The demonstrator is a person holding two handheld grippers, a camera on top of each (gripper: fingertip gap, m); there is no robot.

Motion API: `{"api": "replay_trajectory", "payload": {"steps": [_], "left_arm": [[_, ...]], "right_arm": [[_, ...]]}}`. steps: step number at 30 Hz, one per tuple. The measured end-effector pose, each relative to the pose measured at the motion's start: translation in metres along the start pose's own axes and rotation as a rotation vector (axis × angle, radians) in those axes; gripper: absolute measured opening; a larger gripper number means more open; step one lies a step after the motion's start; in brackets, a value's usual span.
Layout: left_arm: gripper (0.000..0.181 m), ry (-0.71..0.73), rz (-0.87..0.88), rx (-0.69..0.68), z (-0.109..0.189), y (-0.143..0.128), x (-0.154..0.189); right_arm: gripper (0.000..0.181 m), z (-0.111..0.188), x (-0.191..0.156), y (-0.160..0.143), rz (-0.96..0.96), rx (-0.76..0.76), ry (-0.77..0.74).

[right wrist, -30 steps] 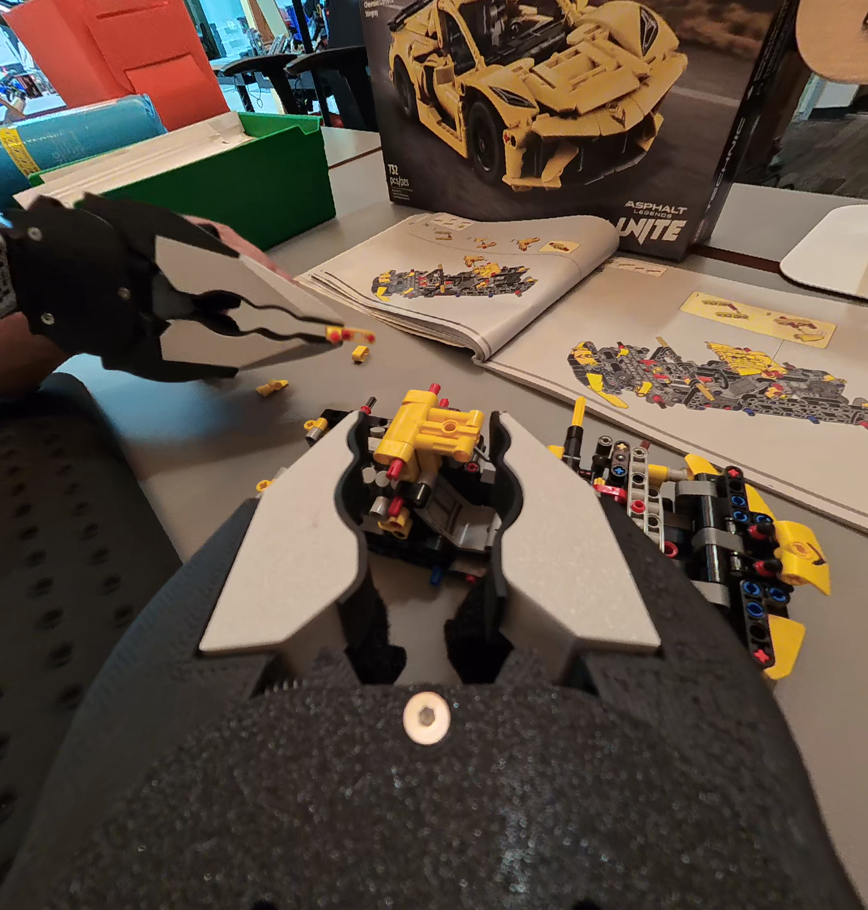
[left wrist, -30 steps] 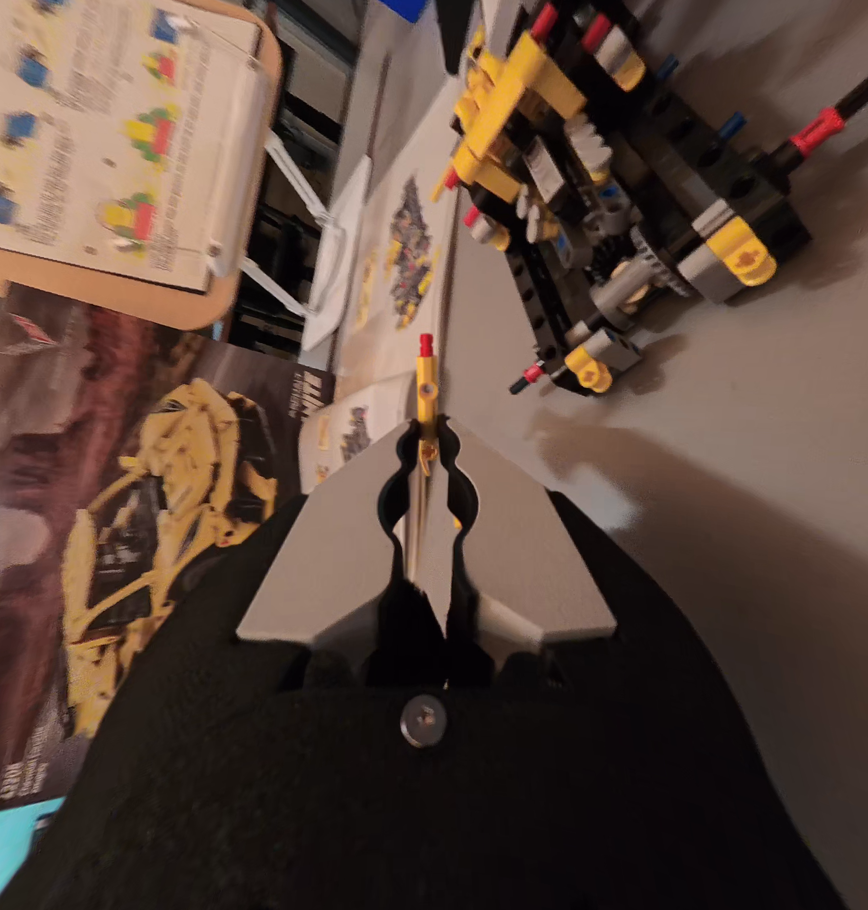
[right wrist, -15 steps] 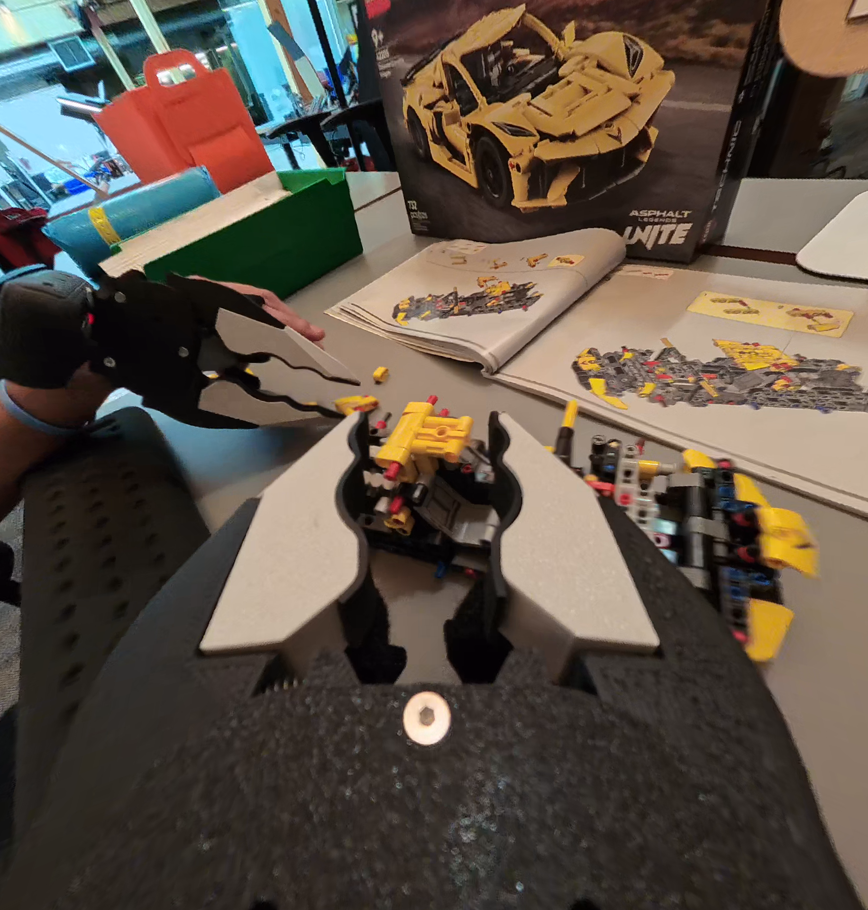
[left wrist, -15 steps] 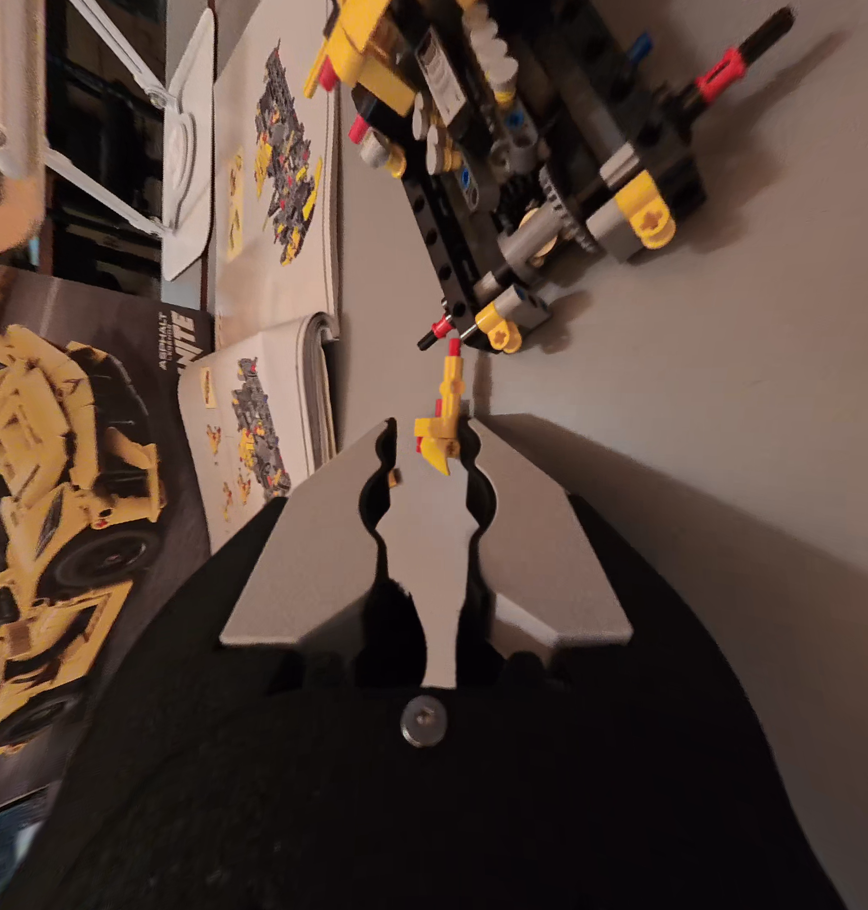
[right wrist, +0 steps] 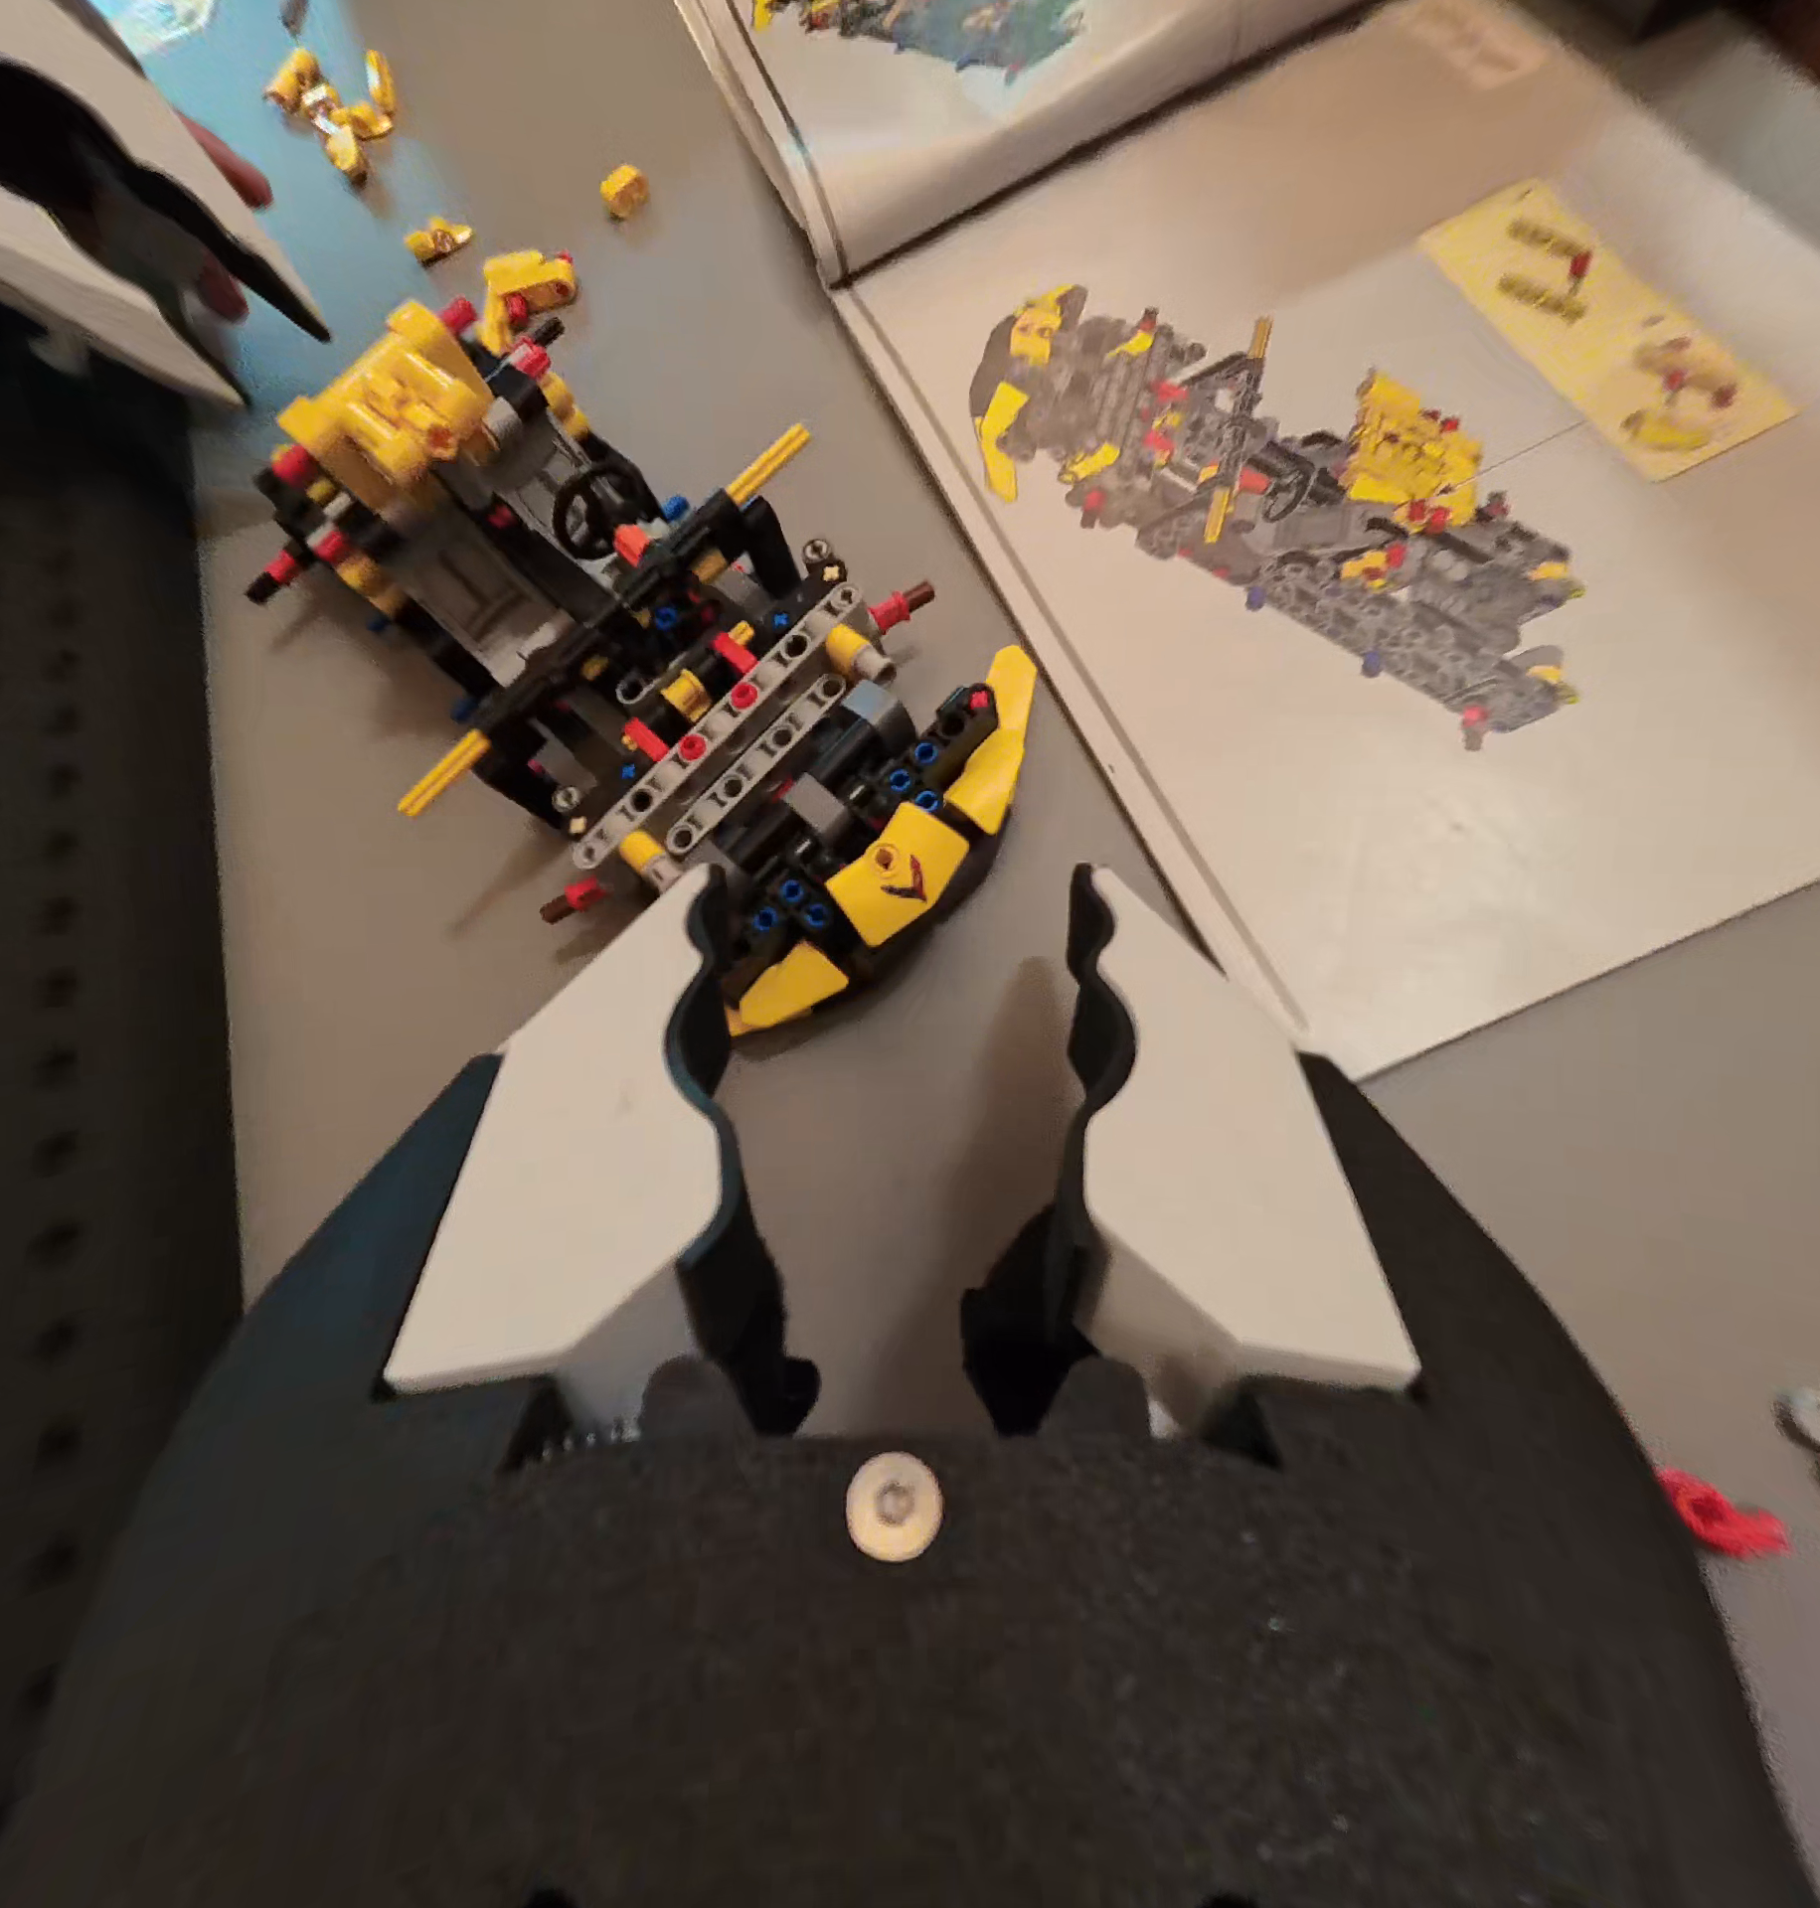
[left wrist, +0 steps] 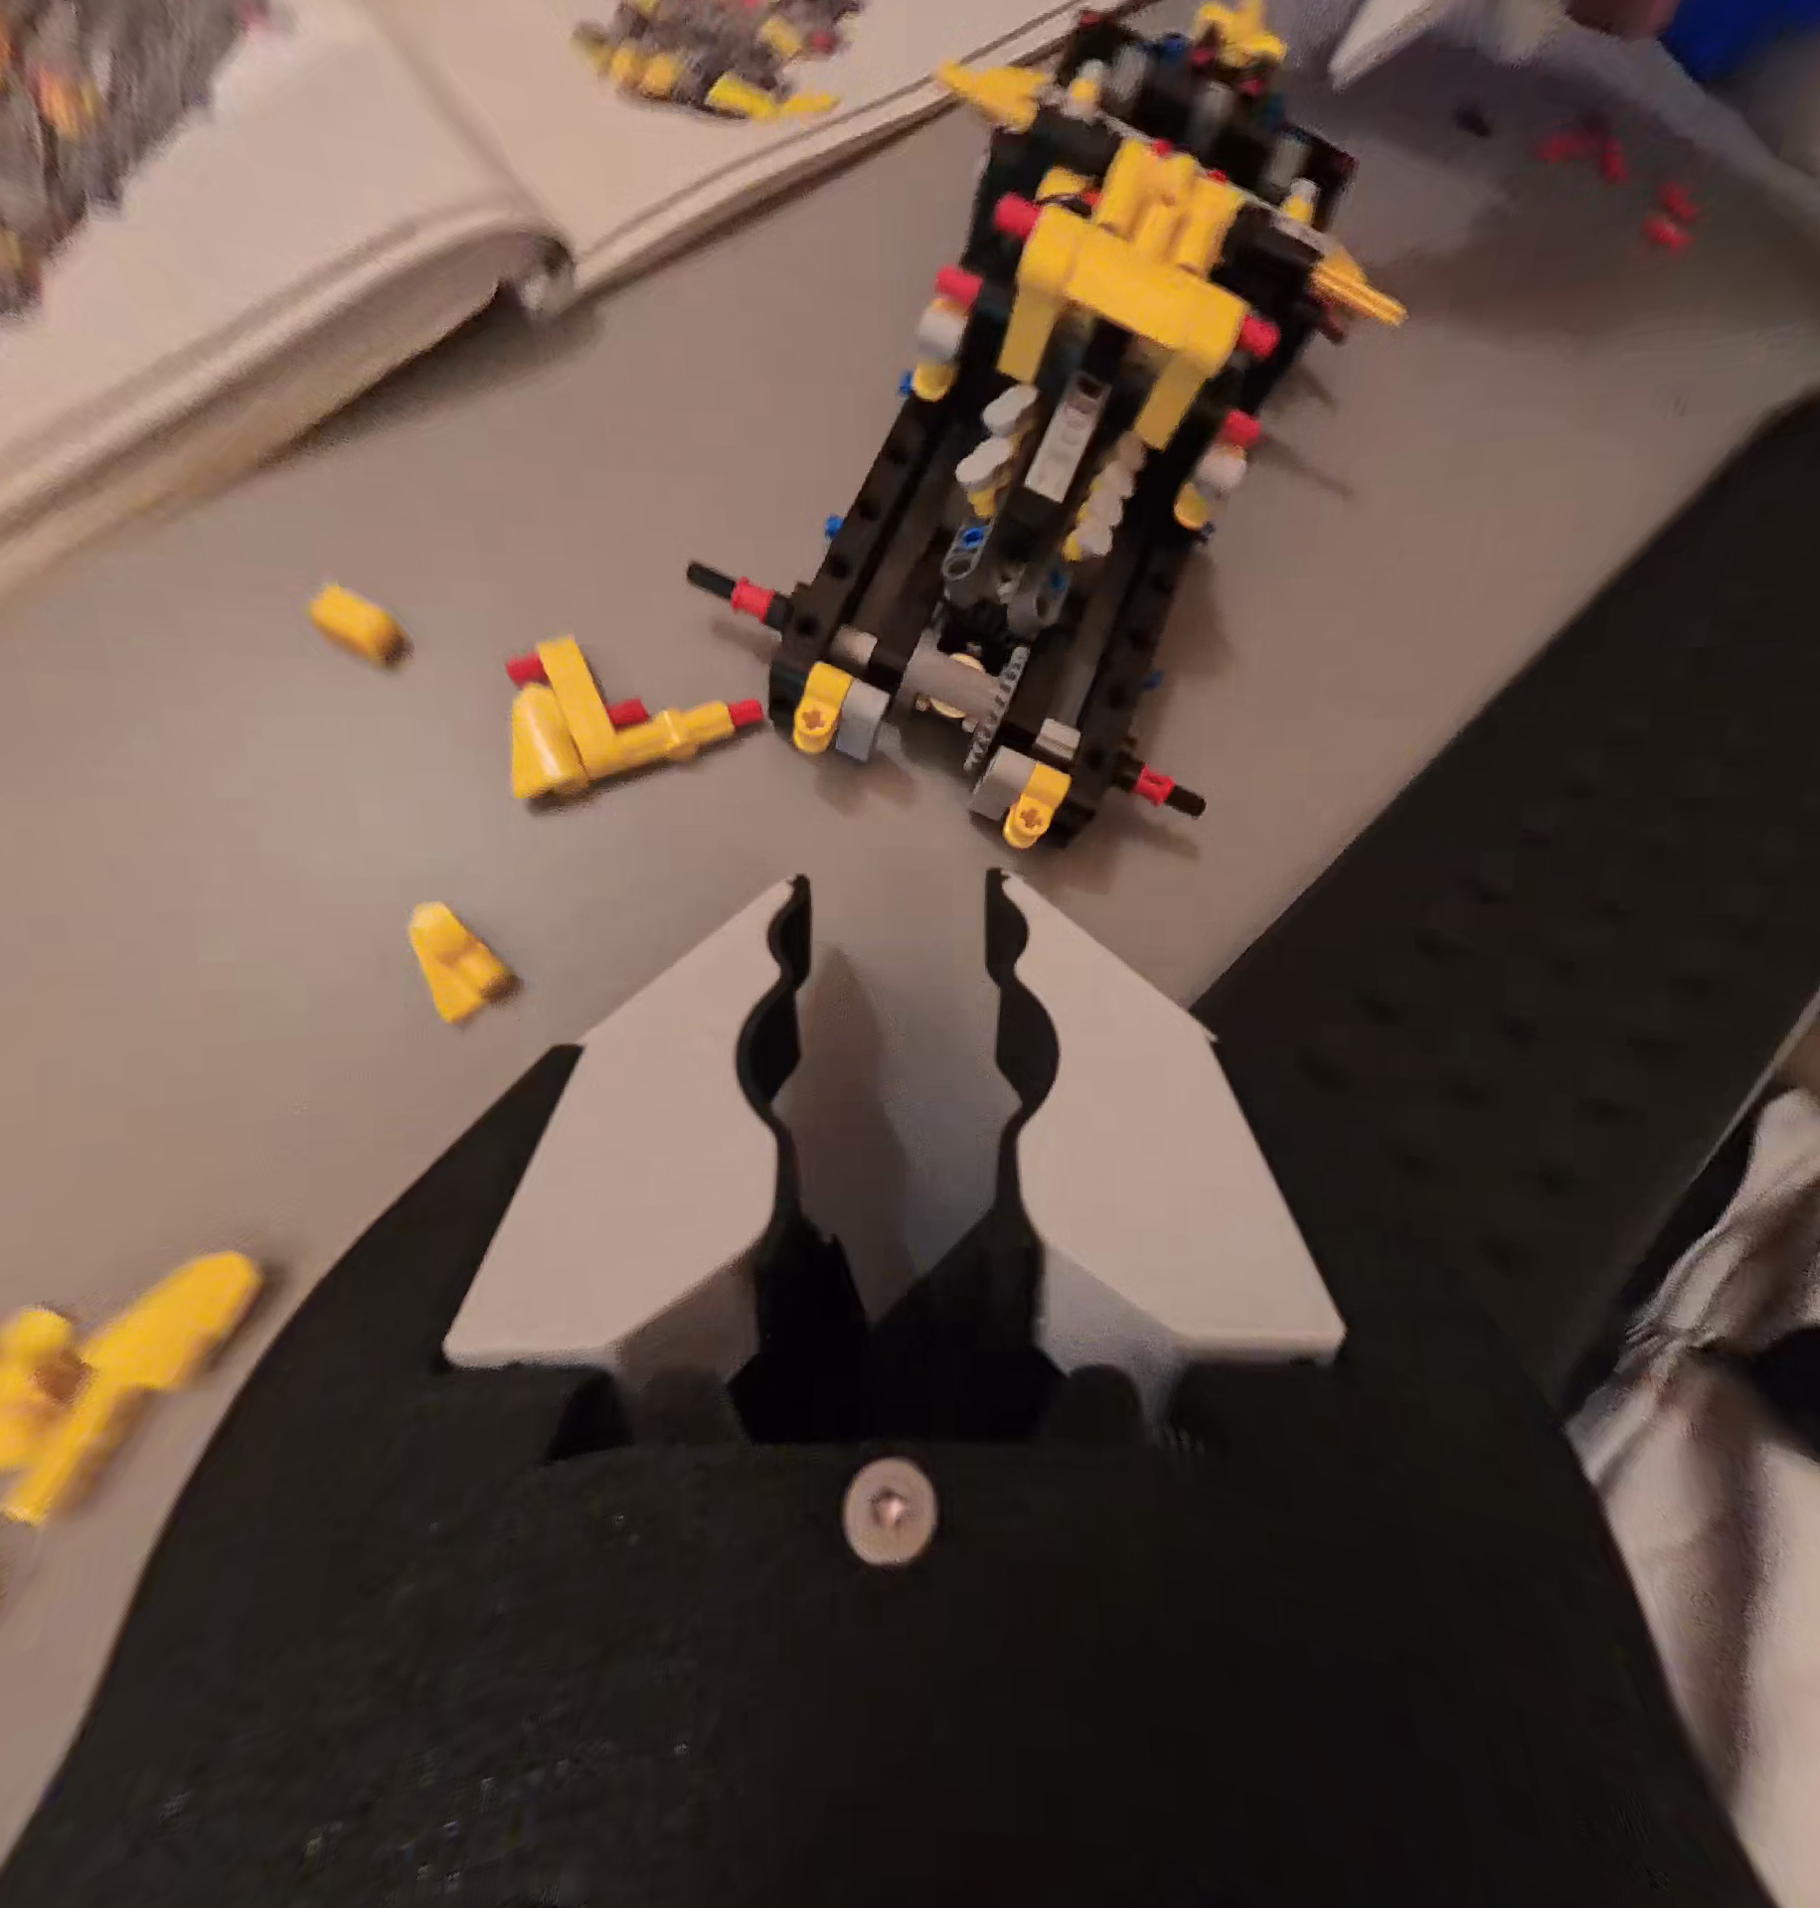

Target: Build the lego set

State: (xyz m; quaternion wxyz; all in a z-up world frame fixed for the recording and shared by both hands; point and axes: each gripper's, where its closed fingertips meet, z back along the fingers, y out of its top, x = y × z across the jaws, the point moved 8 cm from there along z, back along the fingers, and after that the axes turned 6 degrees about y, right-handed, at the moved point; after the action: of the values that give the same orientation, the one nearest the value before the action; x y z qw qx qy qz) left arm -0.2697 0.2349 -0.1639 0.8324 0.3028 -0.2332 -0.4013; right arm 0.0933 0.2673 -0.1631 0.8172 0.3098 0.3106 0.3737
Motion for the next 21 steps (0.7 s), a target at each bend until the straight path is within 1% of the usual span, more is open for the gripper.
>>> {"api": "replay_trajectory", "payload": {"steps": [2, 3, 4, 6, 8, 10, 11, 12, 15, 18, 19, 21], "left_arm": [[0.038, 0.013, 0.091, 0.006, -0.005, 0.002, 0.008], [0.039, 0.014, 0.118, 0.008, -0.008, 0.003, 0.012], [0.042, 0.016, 0.145, 0.001, -0.012, 0.003, 0.014], [0.045, -0.023, 0.206, -0.002, -0.017, 0.006, 0.019], [0.044, -0.080, 0.259, -0.016, -0.021, 0.009, 0.023], [0.044, -0.111, 0.271, -0.047, -0.028, 0.010, 0.026], [0.044, -0.130, 0.281, -0.059, -0.031, 0.011, 0.027], [0.042, -0.137, 0.283, -0.065, -0.033, 0.012, 0.028], [0.042, -0.153, 0.254, -0.074, -0.036, 0.017, 0.028], [0.041, -0.163, 0.164, -0.085, -0.040, 0.029, 0.024], [0.034, -0.161, 0.126, -0.087, -0.042, 0.035, 0.020], [0.034, -0.191, 0.045, -0.112, -0.050, 0.048, 0.007]], "right_arm": [[0.060, -0.006, 0.004, 0.002, -0.057, 0.010, 0.047], [0.063, -0.010, 0.004, 0.004, -0.073, 0.024, 0.064], [0.066, -0.013, 0.004, 0.004, -0.076, 0.032, 0.063], [0.068, -0.021, 0.006, 0.001, -0.093, -0.005, 0.034], [0.066, -0.028, 0.001, -0.001, -0.130, -0.005, 0.080], [0.055, -0.029, 0.000, -0.002, -0.194, 0.024, 0.076], [0.052, -0.029, -0.002, -0.002, -0.244, 0.032, 0.100], [0.050, -0.029, -0.005, -0.003, -0.278, 0.035, 0.102], [0.048, -0.023, -0.013, -0.008, -0.342, 0.017, 0.015], [0.049, -0.013, -0.030, -0.018, -0.428, -0.011, -0.098], [0.049, -0.010, -0.038, -0.021, -0.449, -0.009, -0.139], [0.051, -0.006, -0.053, -0.029, -0.505, 0.014, -0.210]]}}
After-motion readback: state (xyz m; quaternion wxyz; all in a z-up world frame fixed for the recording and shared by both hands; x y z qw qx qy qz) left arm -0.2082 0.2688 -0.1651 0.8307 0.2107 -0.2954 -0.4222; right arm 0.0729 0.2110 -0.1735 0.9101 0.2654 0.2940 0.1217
